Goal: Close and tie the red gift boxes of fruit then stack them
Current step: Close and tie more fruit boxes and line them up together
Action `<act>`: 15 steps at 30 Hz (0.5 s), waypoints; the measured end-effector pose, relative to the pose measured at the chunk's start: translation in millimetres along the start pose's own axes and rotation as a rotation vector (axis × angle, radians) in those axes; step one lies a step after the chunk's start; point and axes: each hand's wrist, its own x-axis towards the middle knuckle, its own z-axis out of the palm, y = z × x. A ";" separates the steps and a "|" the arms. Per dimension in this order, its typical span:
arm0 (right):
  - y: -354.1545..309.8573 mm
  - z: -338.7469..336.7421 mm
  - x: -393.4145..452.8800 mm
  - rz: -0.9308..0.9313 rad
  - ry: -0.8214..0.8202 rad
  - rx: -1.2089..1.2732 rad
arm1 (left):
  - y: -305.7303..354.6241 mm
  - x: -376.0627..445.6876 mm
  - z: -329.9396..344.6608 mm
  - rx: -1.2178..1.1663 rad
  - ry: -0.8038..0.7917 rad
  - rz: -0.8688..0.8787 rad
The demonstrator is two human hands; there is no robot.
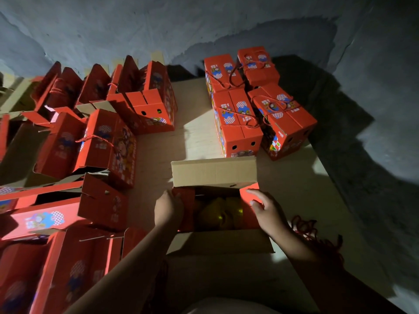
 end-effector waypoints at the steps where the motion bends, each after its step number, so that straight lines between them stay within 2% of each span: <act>1: 1.2 0.2 0.1 -0.004 0.003 0.005 | -0.3 -2.1 1.3 0.013 0.015 -0.003; 6: 9.5 -2.3 -2.0 -0.013 -0.010 0.020 | 2.3 -12.6 4.5 0.062 0.078 -0.023; 15: 23.6 -18.0 -14.8 0.020 -0.025 0.060 | -3.5 -35.0 10.1 0.115 -0.012 0.041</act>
